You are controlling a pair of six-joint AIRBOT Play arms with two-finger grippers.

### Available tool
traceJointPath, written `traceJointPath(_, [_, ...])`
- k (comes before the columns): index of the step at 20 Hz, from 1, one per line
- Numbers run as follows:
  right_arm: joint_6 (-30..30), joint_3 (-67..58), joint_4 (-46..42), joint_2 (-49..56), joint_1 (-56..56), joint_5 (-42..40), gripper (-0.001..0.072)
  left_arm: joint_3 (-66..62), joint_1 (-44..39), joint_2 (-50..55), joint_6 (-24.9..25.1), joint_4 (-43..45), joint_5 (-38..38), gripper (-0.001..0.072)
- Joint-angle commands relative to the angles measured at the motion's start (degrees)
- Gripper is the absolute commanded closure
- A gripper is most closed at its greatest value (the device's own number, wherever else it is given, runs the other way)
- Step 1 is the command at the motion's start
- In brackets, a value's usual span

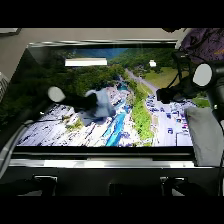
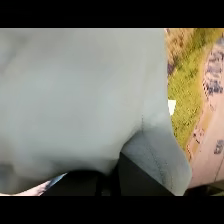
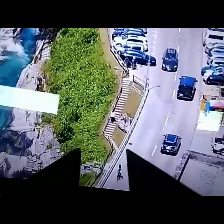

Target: Fold the clothes and pants, and hang the long-sleeved shirts on hangers.

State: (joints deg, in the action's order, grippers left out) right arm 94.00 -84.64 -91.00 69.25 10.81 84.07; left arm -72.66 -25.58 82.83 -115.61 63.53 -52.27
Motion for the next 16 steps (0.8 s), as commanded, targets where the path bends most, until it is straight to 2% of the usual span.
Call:
traceJointPath(1, [-4.09,-0.02,-1.66,-0.85,0.04,2.12,0.0354,-0.07,-9.92,6.62,-5.38,-1.31,3.72,0.0525])
traceJointPath(3, [-4.72,0.15,-1.75,-0.85,0.04,0.13,0.0355,-0.07,-7.17,6.78,-5.86,-2.95,2.91,0.0026])
traceJointPath(4, [-4.66,0.68,-3.06,-0.85,-0.07,-1.36,0.0354,-0.44,-4.66,5.88,-4.2,-2.91,1.49,-0.0013])
traceJointPath(6, [-1.7,3.98,-1.29,-0.85,-4.02,-4.72,0.035,-1.62,2.1,3.08,3.85,-2.38,-2.4,-0.0013])
traceJointPath(7, [-1.18,7.61,3.08,-0.85,-7.8,-6.49,0.031,-1.84,6.03,1.33,7.8,-2.01,-3.89,-0.0013])
traceJointPath(9, [-2.43,18.78,21.03,-0.59,-16.5,-10.08,0.0298,-1.84,13.22,-1.25,12.59,-2.03,-5.33,-0.0013])
traceJointPath(11, [-10.32,31.65,43.06,-0.55,-20.52,-13.51,0.0298,-1.84,18.86,-2.32,12.79,-2.08,-5.35,-0.0013])
traceJointPath(12, [-13.77,36.68,49.55,-0.55,-19.56,-15.96,0.0298,-1.84,20.85,-2.38,12.81,-2.08,-5.38,-0.0013])
traceJointPath(14, [-14.99,44.33,54.95,-0.44,-14.03,-23.39,0.0283,-1.81,23.85,-2.25,12.81,-2.03,-5.27,-0.0013])
traceJointPath(16, [-15.45,47.52,57.4,1.09,-6.75,-29.11,0.0234,-1.81,25.38,-2.03,12.81,-2.03,-5.2,-0.0013])
